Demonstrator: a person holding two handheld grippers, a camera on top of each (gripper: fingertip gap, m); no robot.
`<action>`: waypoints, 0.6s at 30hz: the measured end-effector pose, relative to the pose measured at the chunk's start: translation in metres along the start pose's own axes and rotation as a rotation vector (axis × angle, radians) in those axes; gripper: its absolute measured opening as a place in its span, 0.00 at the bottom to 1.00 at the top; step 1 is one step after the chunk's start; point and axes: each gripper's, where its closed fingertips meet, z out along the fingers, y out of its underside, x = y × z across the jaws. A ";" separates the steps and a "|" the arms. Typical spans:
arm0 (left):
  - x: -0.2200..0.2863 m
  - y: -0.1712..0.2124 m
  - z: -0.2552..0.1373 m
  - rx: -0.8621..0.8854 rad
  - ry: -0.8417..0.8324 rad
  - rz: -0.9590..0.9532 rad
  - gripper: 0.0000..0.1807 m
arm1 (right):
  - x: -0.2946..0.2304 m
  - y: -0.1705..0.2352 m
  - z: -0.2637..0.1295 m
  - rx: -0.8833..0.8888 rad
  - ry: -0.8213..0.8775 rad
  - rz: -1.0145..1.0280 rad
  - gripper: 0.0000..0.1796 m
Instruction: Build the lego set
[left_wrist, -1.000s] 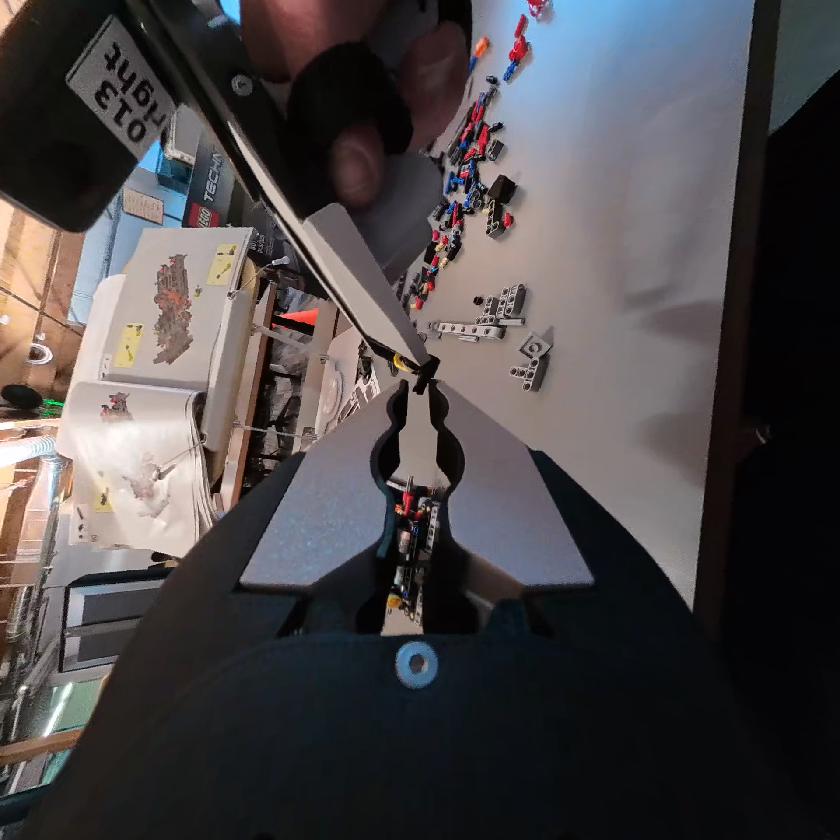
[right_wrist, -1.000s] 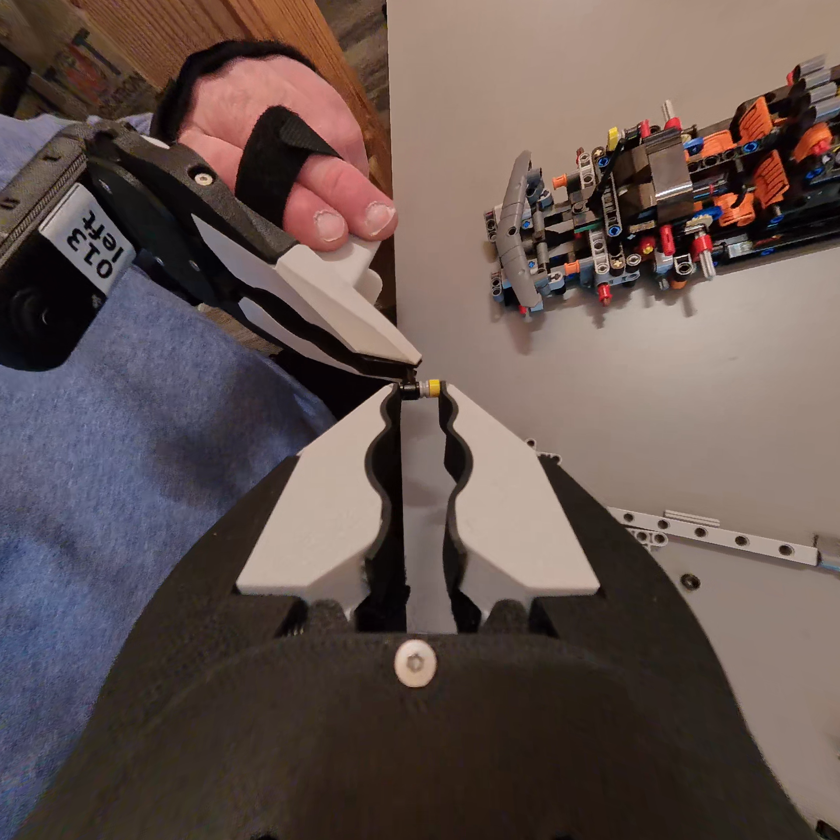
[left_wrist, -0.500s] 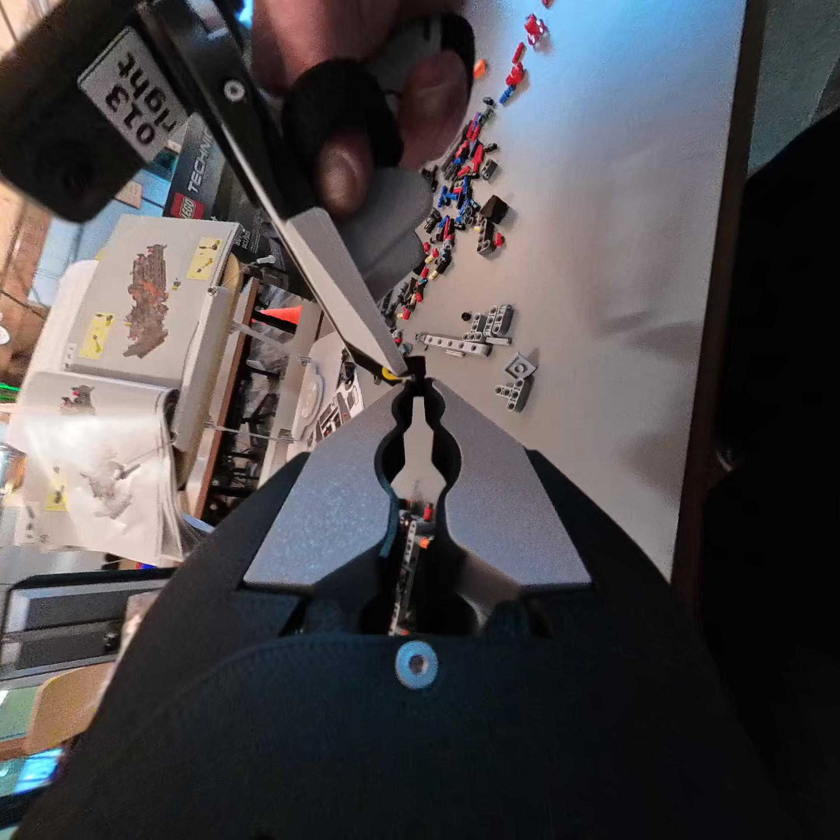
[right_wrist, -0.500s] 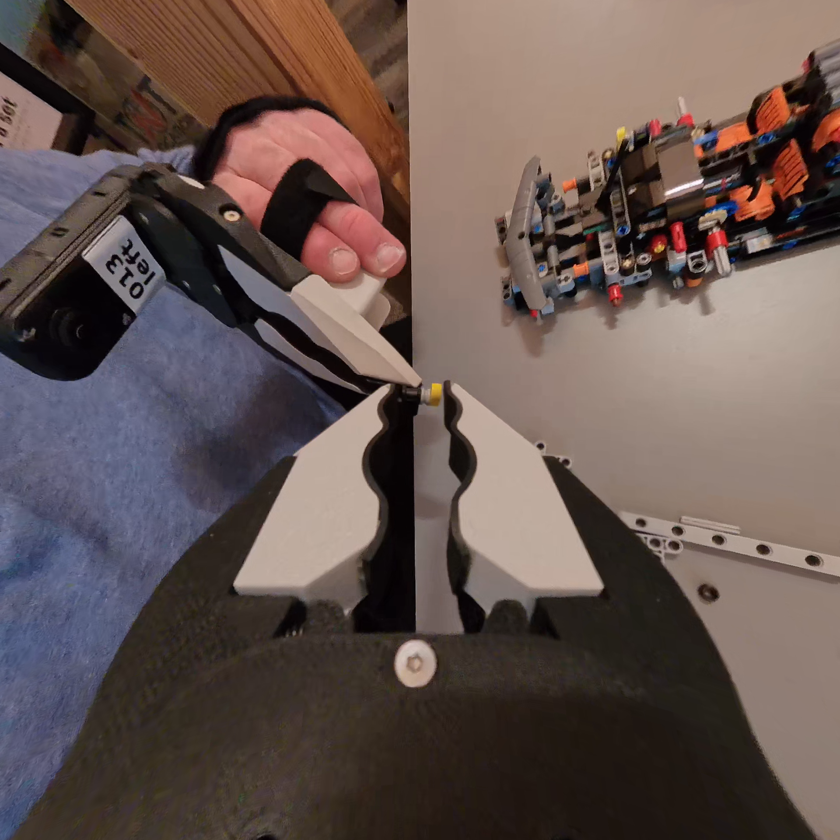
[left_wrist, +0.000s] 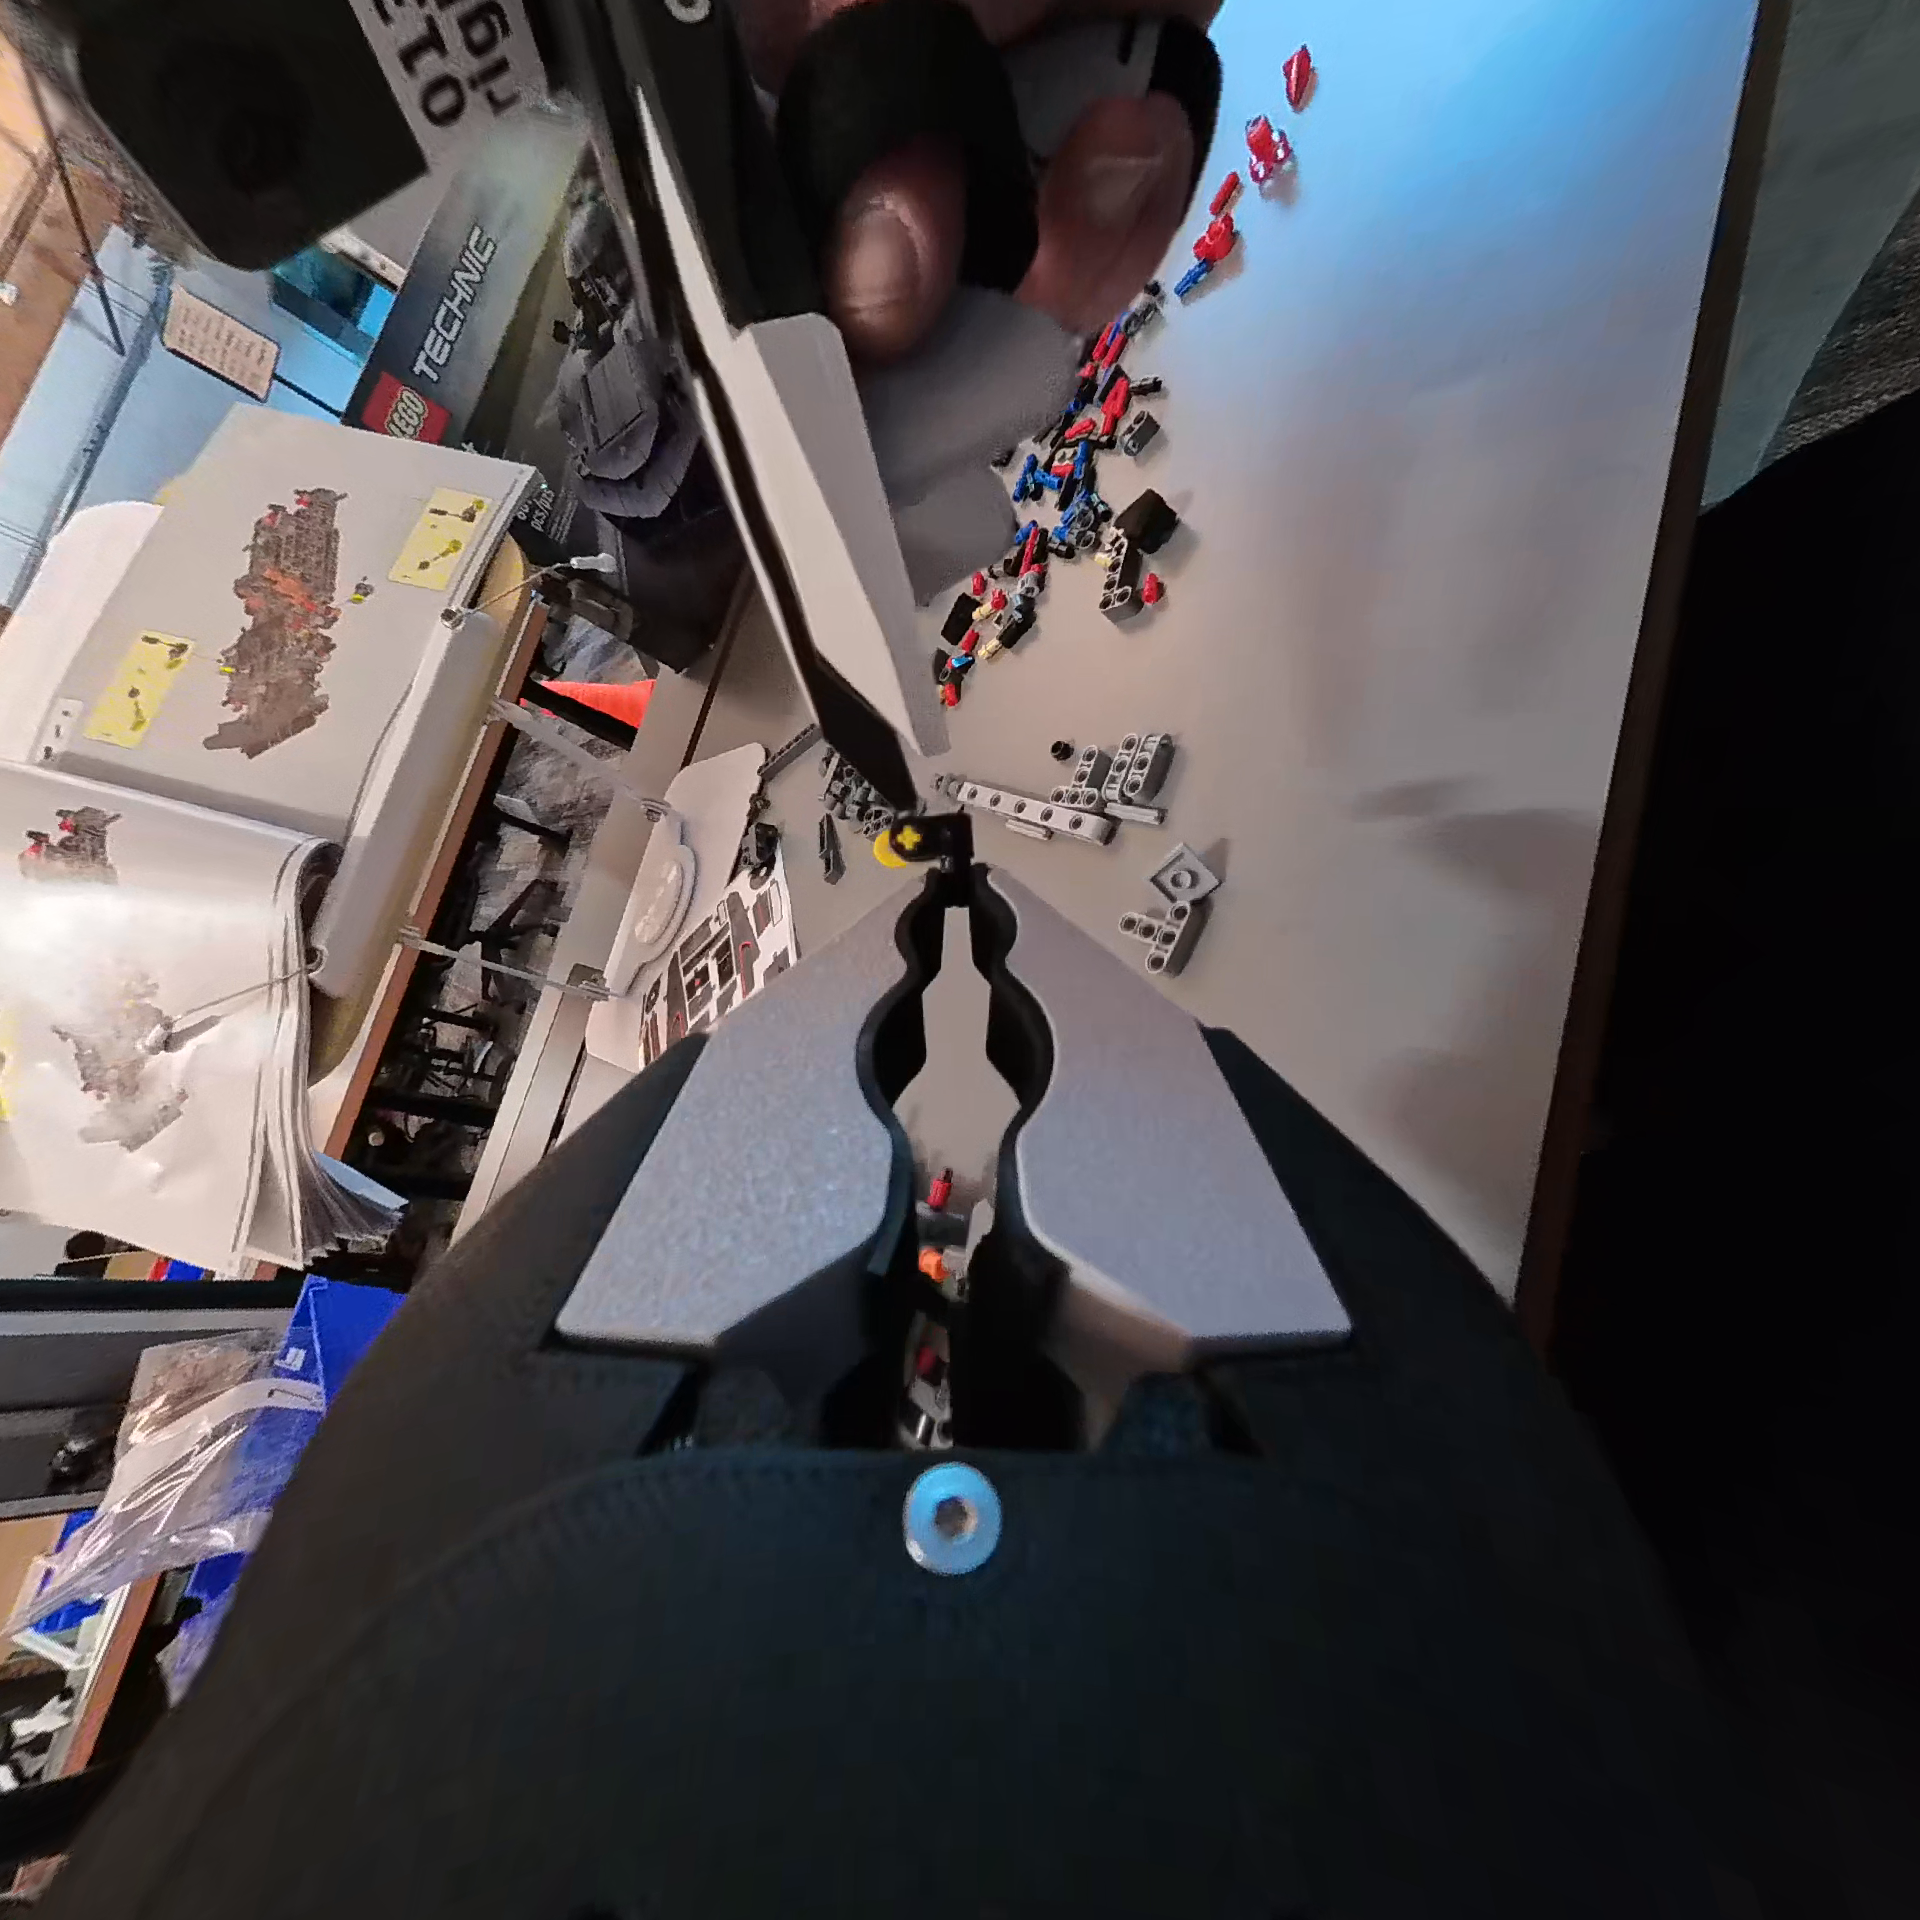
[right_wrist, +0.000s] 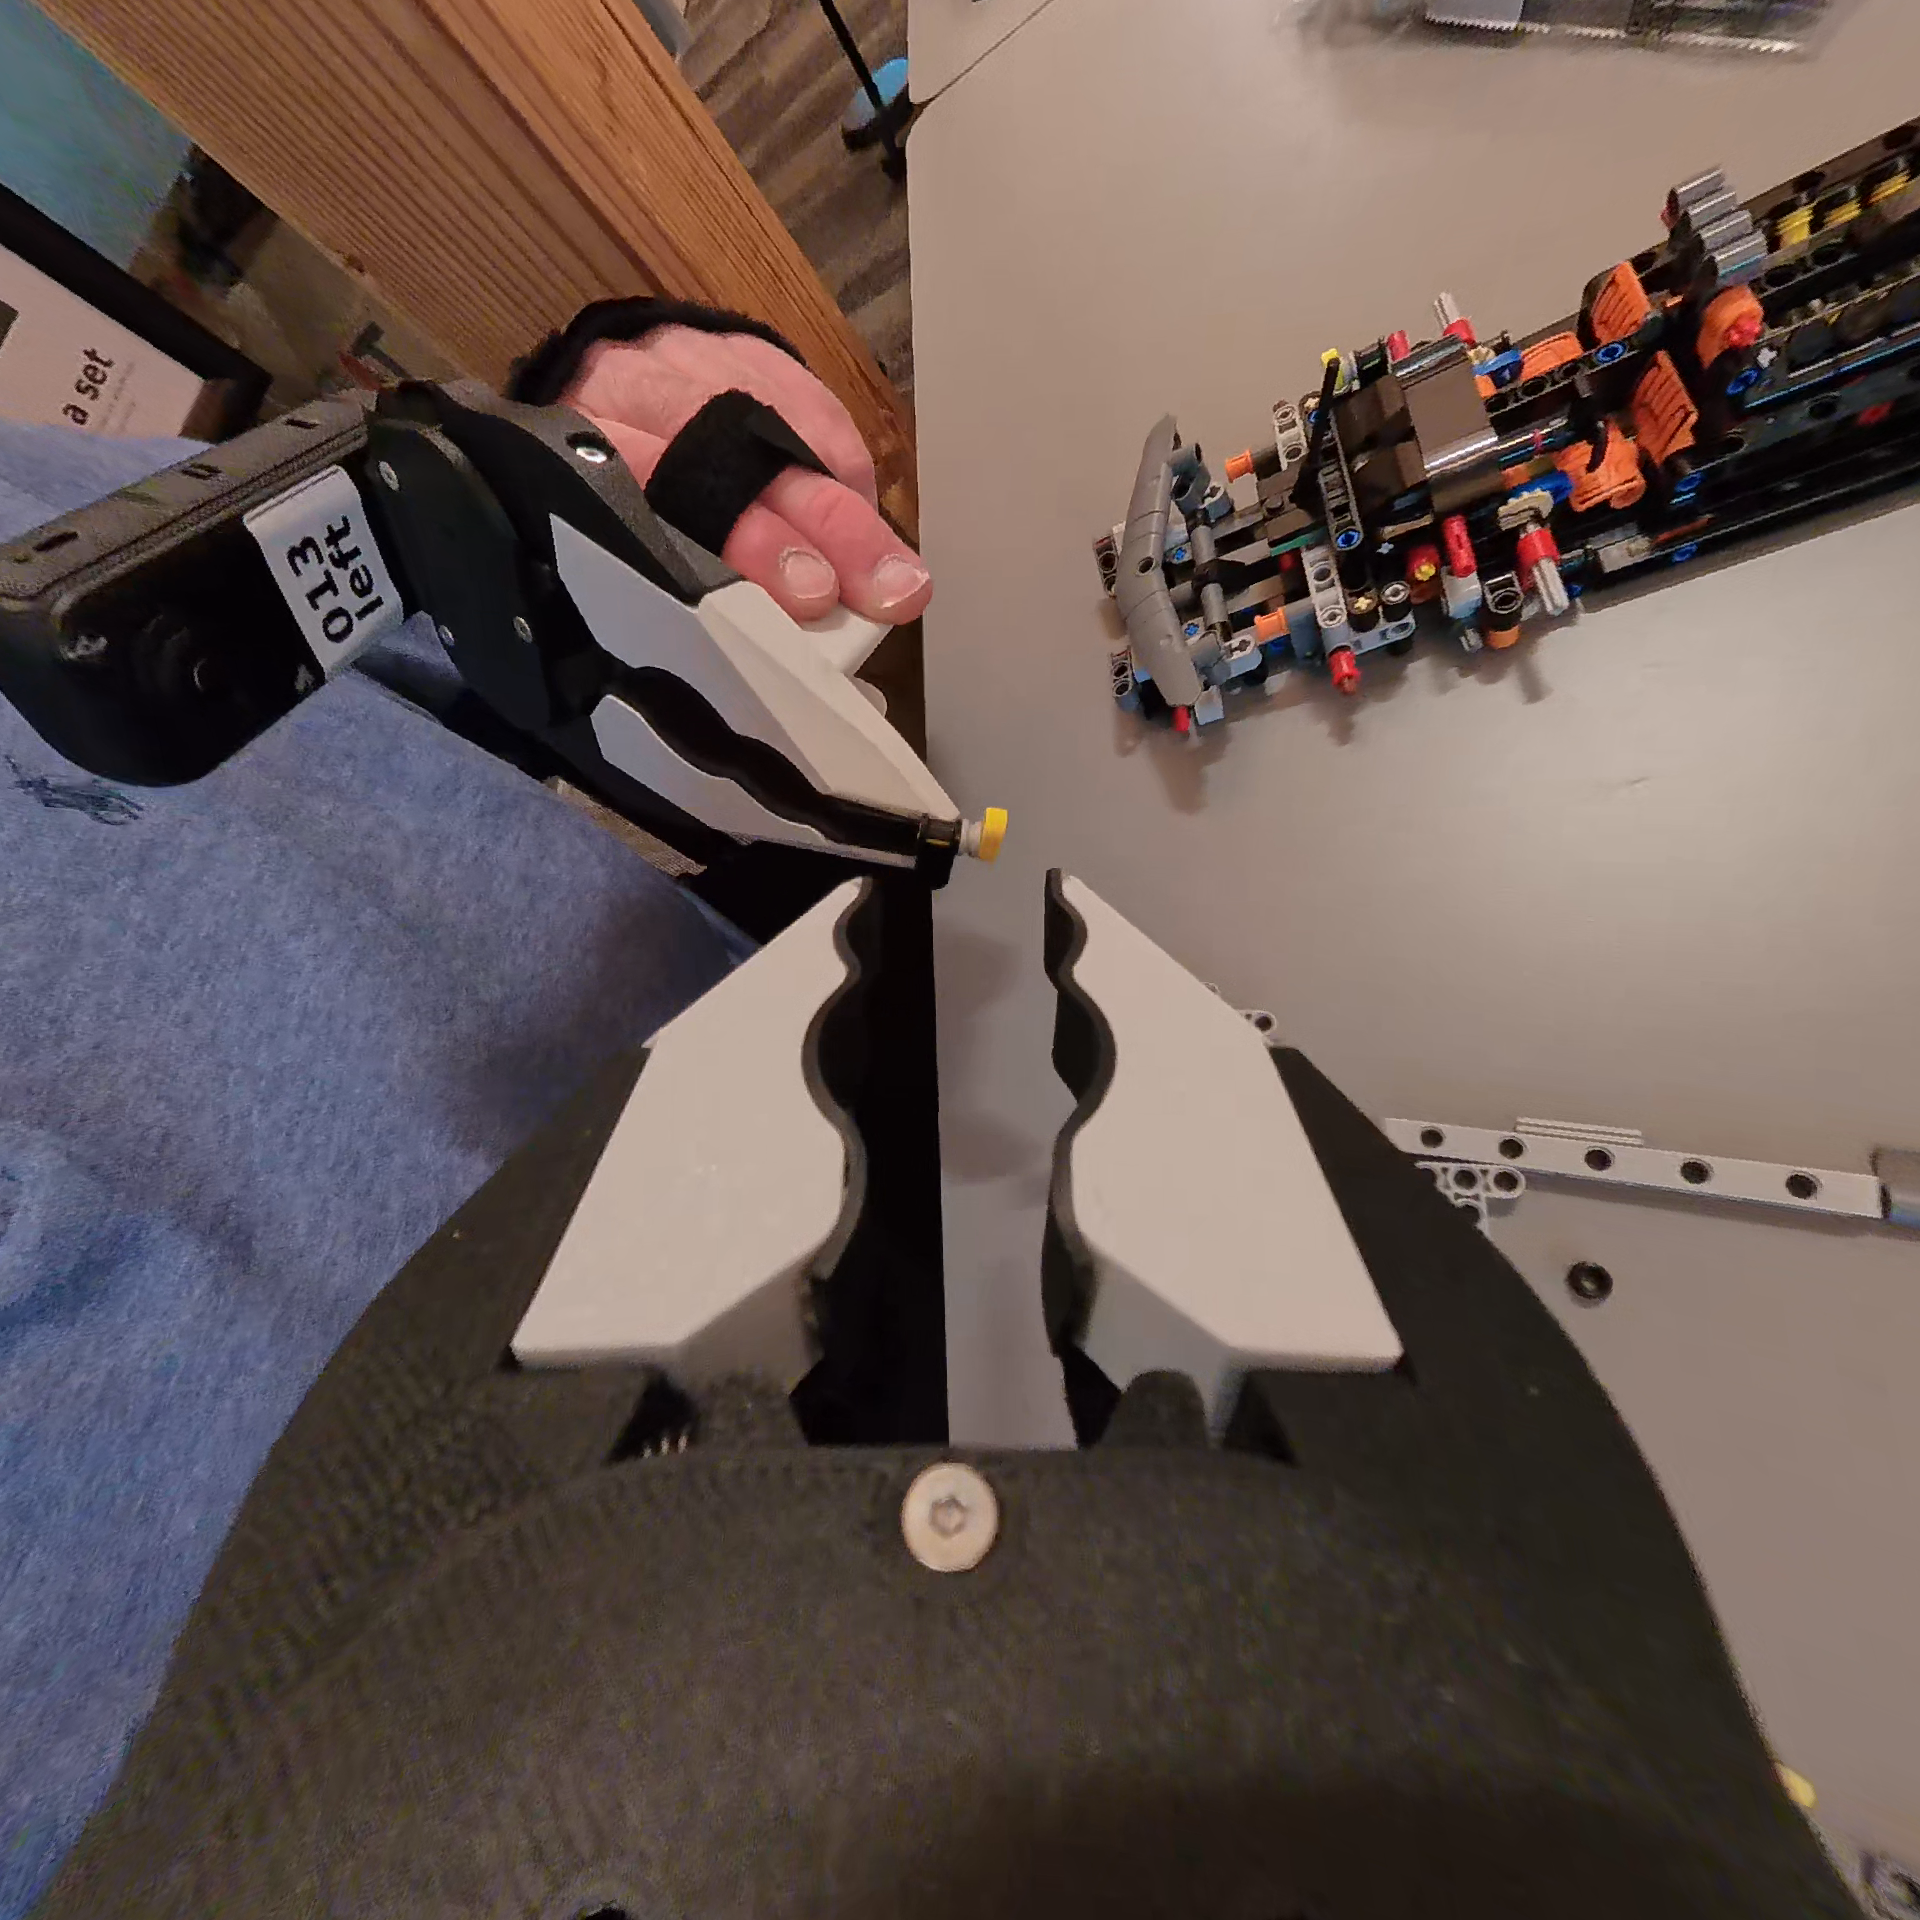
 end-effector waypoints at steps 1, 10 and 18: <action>0.000 -0.001 0.000 0.004 0.003 -0.003 0.01 | -0.001 0.000 0.001 0.009 -0.010 -0.002 0.16; -0.003 -0.021 -0.009 0.130 -0.026 0.005 0.01 | -0.015 -0.005 0.001 0.078 -0.125 -0.036 0.16; -0.004 -0.033 -0.017 0.209 -0.026 -0.003 0.01 | -0.037 -0.008 -0.004 0.150 -0.281 -0.101 0.08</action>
